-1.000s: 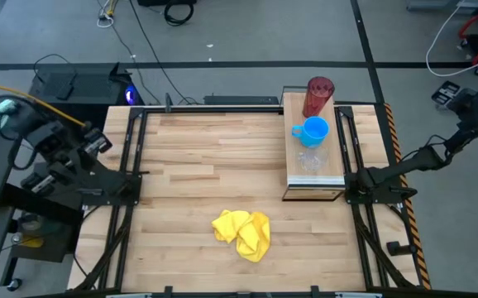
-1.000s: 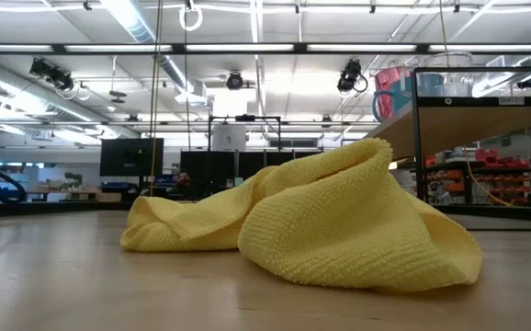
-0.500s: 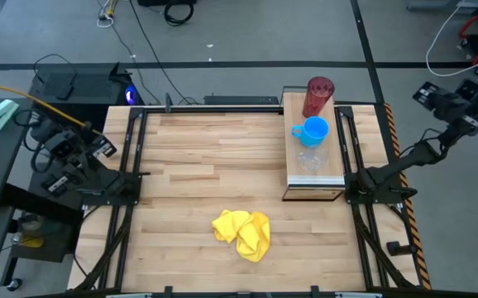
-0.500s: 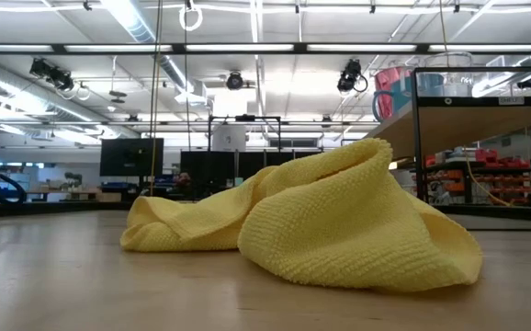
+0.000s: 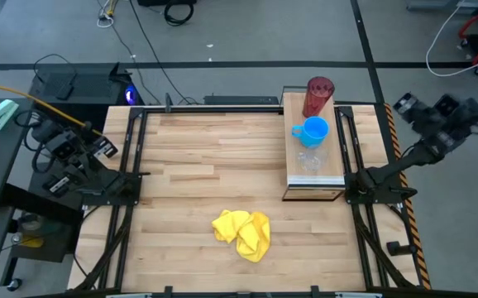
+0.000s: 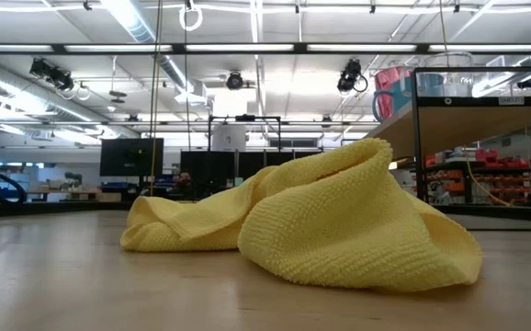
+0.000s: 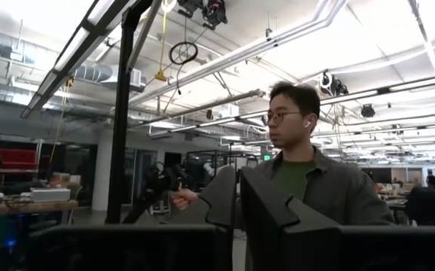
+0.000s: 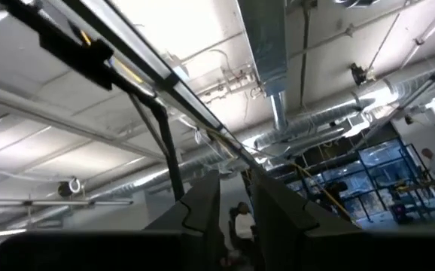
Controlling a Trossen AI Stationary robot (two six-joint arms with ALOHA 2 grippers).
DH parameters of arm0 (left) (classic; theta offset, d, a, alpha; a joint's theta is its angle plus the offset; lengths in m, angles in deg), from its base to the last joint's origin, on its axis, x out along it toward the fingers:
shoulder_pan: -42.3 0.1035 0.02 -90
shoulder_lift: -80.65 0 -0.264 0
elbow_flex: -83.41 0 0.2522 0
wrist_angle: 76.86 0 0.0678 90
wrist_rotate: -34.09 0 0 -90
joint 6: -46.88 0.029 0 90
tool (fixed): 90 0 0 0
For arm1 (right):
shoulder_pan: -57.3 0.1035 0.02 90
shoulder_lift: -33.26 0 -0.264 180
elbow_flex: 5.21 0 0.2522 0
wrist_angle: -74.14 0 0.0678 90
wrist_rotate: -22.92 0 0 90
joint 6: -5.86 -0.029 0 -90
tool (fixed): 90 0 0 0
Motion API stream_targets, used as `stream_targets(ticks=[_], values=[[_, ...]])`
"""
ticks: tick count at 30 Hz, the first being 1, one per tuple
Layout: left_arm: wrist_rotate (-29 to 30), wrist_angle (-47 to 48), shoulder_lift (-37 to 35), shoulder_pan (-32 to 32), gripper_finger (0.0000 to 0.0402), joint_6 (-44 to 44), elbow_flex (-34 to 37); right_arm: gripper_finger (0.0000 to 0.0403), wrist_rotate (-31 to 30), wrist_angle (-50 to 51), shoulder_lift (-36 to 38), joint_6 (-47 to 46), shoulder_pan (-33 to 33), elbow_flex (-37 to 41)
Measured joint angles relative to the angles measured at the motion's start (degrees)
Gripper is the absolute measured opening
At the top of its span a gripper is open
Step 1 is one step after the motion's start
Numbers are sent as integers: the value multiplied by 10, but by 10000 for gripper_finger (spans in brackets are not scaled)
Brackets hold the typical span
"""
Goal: Stack small to large cups/mugs on shelf
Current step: Return to Home Position
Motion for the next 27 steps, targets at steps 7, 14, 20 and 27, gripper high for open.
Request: stream_targets(ticks=[7,14,20,27], values=[[0,4,0,0,34,23,0,85,-3,-144,1,34,0,126],[0,17,0,0,40,21,0,85,-3,-163,-8,87,0,204],[0,19,0,0,32,22,0,85,-191,-267,-7,179,-5,257],[0,26,0,0,29,22,0,85,-312,-418,-8,276,-57,316]])
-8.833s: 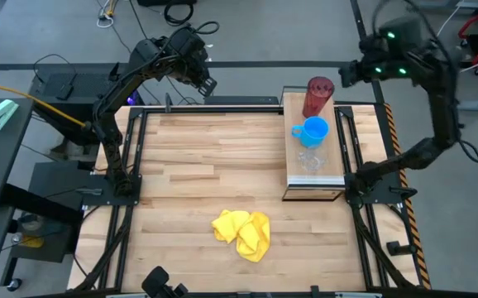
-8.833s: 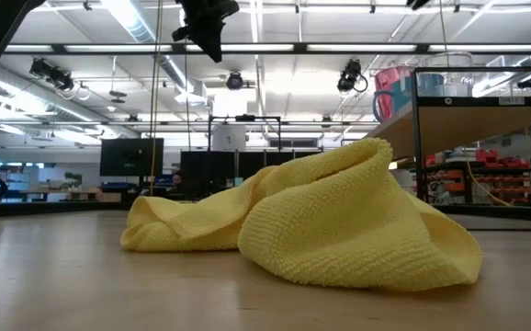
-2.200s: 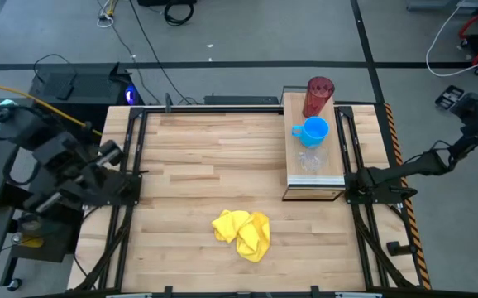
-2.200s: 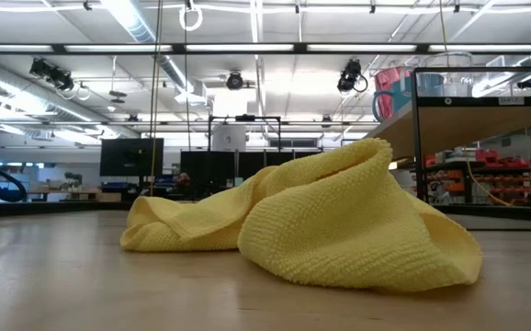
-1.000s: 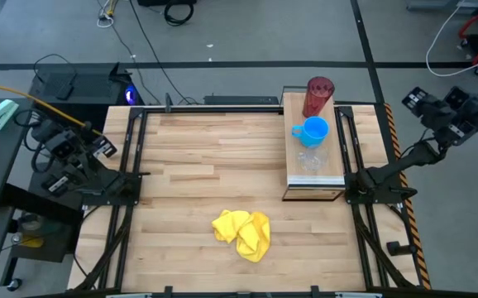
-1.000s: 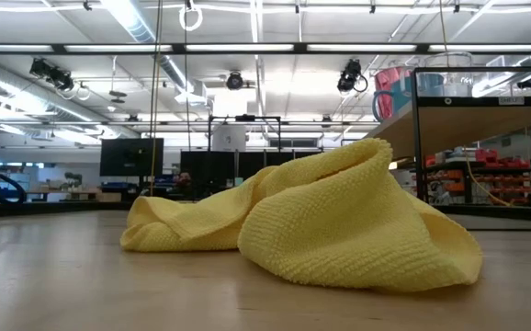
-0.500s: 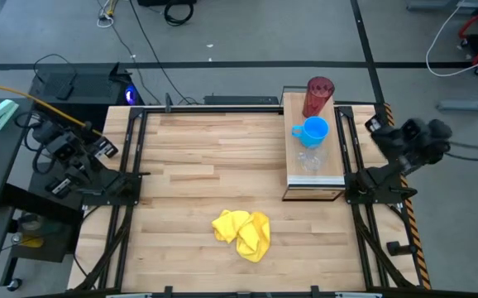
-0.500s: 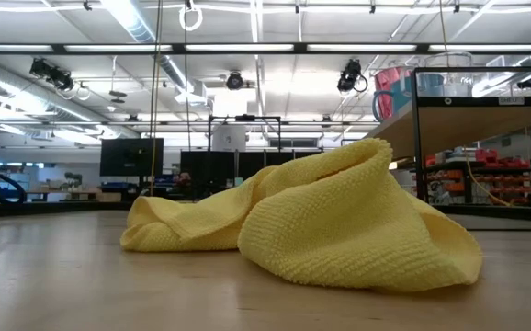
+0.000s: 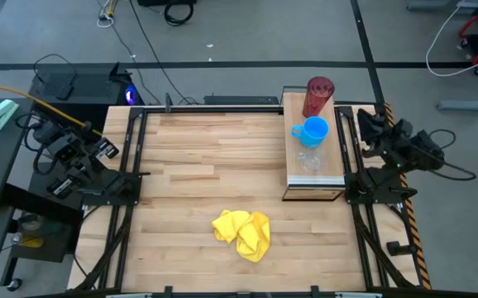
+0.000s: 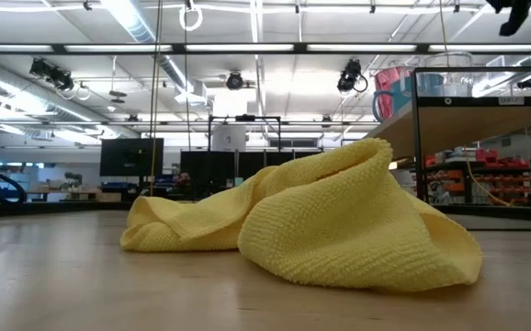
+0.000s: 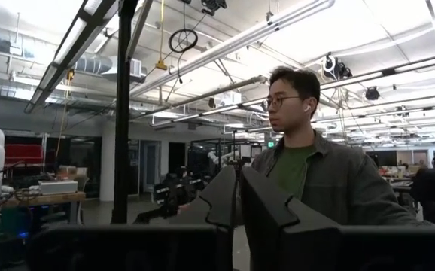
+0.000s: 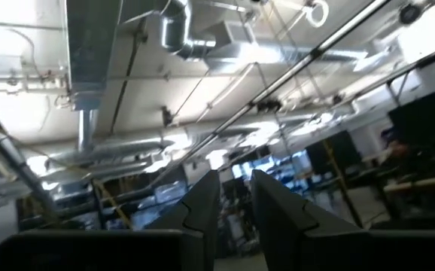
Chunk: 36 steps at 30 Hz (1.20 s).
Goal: Stack small to large cups/mugs on shelf
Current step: Return to Home Position
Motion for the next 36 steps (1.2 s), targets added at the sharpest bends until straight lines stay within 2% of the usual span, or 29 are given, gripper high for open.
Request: stream_targets(ticks=[5,9,13,20,26,36], values=[[0,2,0,0,37,2,0,85,46,-86,0,-14,-50,53],[0,2,0,0,40,1,0,85,82,-83,-1,-69,-86,87],[0,2,0,0,37,1,0,85,117,-81,-1,-80,-116,92],[0,18,0,0,28,-1,0,85,126,47,-2,-124,-167,71],[0,24,0,0,32,4,22,85,178,66,-2,-149,-211,70],[0,0,0,0,40,2,53,85,211,181,-2,-196,-245,70]])
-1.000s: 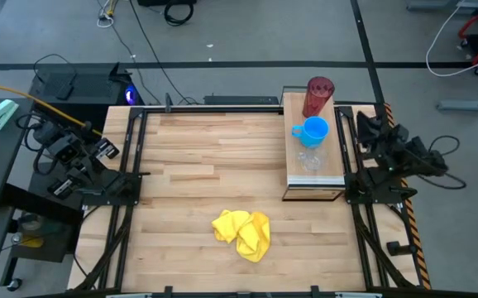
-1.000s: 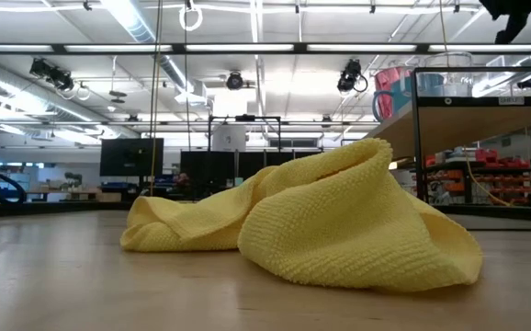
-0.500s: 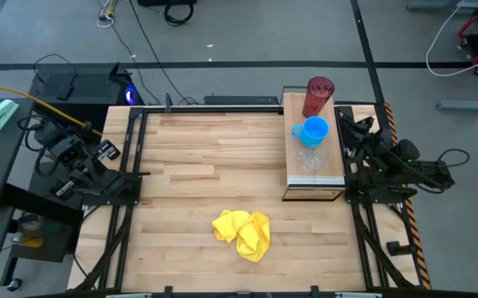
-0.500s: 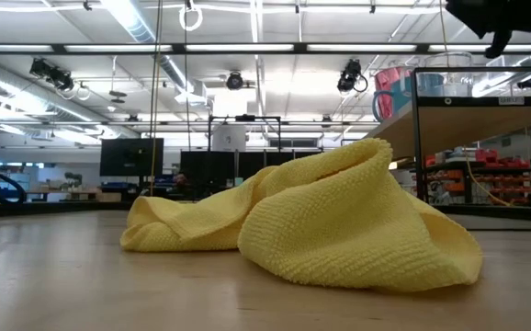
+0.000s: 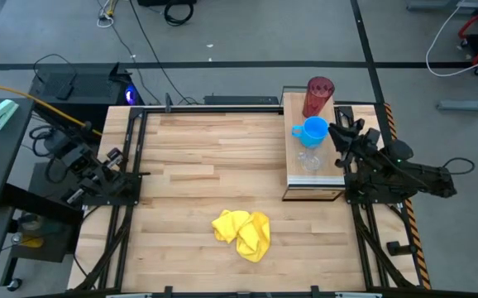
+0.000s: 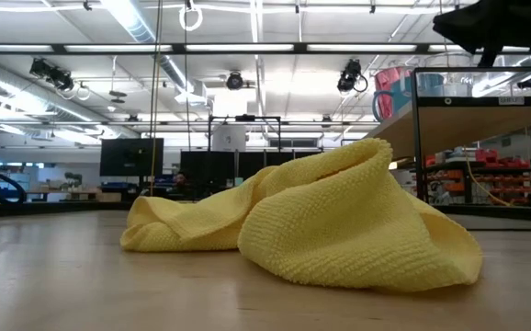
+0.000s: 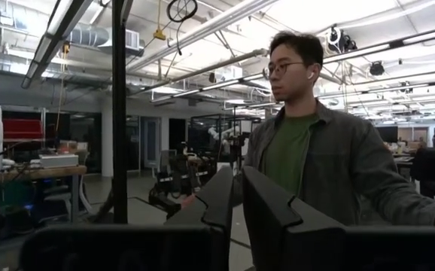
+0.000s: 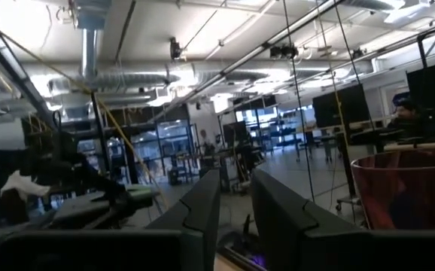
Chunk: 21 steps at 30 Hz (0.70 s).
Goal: Stack small to large cups/mugs on shelf
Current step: Return to Home Position
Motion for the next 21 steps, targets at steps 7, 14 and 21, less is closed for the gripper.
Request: stream_targets(ticks=[7,14,21], values=[[0,-24,0,0,31,-8,36,85,0,14,0,10,-1,0],[0,-38,-2,0,35,-30,37,85,-124,-19,0,80,-3,0],[0,-38,-2,0,40,-30,37,85,-179,-50,0,96,-59,0]])
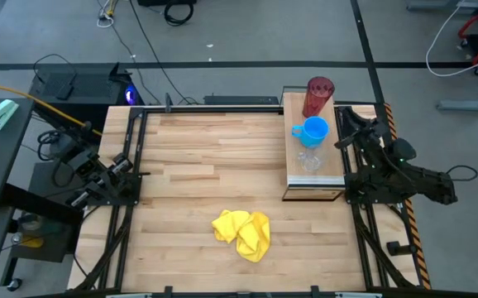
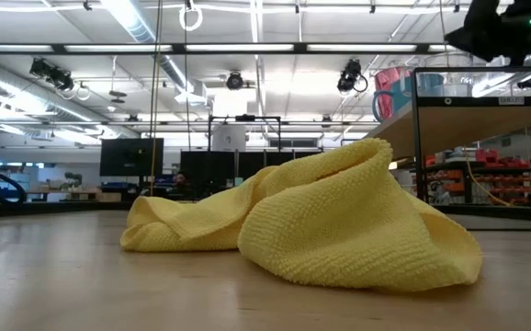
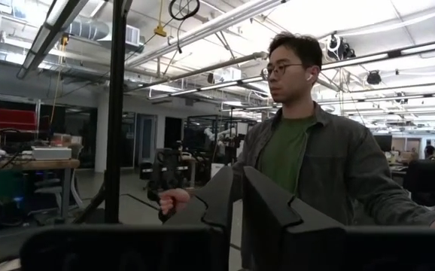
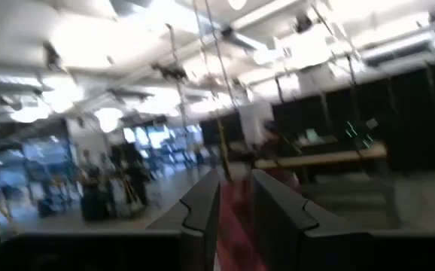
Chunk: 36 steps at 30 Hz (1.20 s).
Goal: Stack small to large cups/mugs on shelf
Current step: Return to Home Position
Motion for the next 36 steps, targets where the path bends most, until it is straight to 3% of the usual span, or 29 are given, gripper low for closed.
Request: stream_targets(ticks=[5,10,22,31,36], values=[[0,1,0,0,34,0,0,85,121,-51,0,-5,-56,0],[0,1,0,0,28,-1,0,85,166,-62,0,-24,-99,0],[0,5,0,0,39,-1,0,85,187,-157,-7,5,-215,-1],[0,5,0,0,34,-18,0,85,190,-157,-99,-53,-347,-1],[-1,5,0,0,30,-20,0,85,258,-195,-138,-90,-413,0]])
